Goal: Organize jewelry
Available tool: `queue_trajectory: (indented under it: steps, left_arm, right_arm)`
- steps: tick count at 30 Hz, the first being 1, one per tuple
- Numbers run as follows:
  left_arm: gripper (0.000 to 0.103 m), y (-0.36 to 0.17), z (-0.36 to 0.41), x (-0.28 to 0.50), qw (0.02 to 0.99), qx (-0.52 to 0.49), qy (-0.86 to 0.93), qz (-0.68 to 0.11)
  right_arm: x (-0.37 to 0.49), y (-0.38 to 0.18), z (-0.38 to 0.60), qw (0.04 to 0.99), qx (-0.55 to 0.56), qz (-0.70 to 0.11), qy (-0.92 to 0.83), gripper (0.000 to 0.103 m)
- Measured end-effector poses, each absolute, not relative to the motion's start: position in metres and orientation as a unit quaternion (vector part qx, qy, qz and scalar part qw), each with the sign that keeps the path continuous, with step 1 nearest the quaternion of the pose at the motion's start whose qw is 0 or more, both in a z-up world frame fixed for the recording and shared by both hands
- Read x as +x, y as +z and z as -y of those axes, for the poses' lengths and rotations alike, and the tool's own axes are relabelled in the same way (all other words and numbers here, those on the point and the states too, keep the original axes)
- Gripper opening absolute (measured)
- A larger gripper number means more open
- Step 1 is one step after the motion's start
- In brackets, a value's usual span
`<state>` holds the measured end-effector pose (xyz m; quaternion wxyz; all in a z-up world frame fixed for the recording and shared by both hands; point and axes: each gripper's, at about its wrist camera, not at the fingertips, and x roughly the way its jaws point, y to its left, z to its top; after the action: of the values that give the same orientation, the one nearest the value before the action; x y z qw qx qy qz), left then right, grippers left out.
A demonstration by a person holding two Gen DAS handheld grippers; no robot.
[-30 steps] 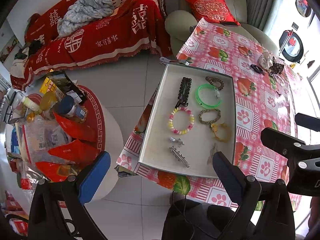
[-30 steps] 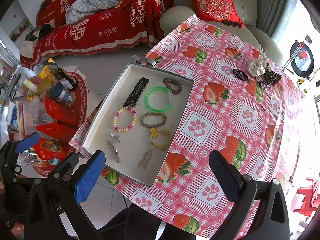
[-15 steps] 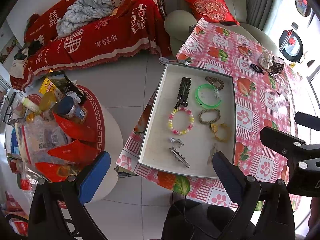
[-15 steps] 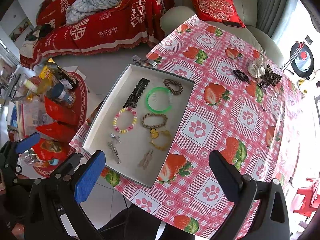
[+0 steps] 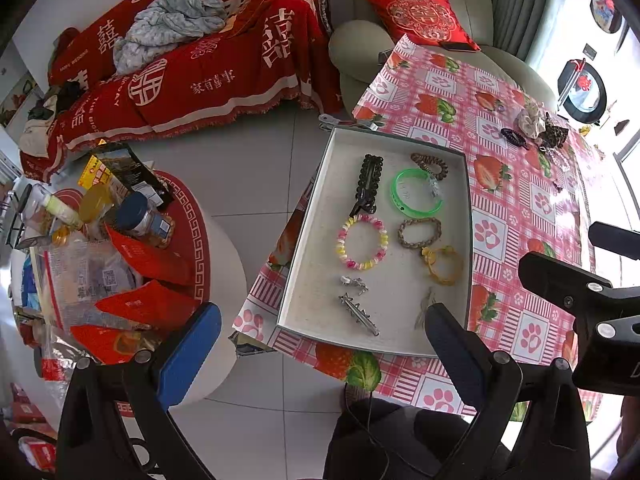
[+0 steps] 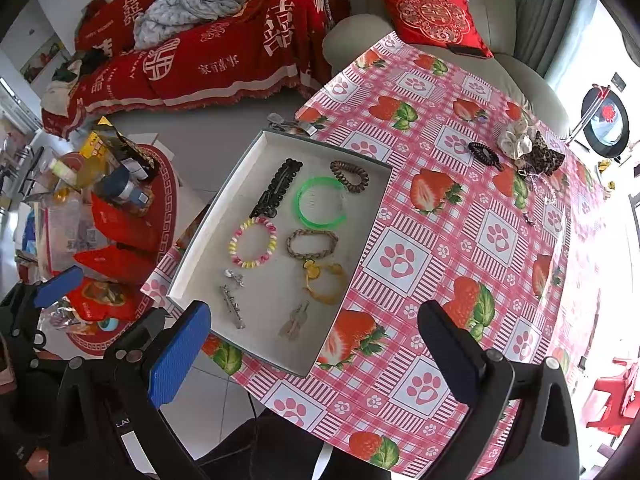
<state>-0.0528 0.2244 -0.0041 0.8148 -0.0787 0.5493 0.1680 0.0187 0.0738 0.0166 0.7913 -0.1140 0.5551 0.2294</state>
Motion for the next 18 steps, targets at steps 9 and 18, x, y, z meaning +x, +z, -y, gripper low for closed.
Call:
queue_trajectory:
  steps: [9,18]
  left_arm:
    - [0.103,-0.0028,-0.2283,-0.0523,0.815,-0.076,0.167,-0.549]
    - [0.103,-0.0034,-0.2300,-0.0518,0.815,-0.072,0.167,-0.550]
  right_arm:
    - [0.0187,0.0171,-0.0741,0.791,-0.114,-0.555,0.230,0.103]
    - [0.0180,0.0162,-0.0741,0.791,-0.114,-0.555,0.230,0.103]
